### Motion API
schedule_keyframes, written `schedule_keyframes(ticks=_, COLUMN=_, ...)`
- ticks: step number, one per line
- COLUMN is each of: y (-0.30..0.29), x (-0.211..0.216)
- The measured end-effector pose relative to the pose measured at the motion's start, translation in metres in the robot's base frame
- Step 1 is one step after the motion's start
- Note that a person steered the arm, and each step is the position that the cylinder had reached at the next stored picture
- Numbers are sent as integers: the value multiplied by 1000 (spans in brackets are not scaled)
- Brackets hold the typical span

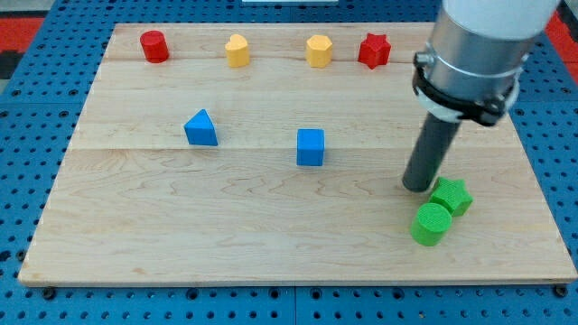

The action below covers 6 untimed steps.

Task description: Push the blue blocks towards the green blocks

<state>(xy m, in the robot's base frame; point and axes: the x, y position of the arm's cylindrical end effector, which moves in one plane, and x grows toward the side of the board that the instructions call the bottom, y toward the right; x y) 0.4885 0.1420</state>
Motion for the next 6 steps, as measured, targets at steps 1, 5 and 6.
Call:
schedule_keyframes(ticks=1, y=0, x=-52)
schedule_keyframes(ticks=5, y=-127, x=-14)
schedule_keyframes(ticks=6, y=-107, x=-12)
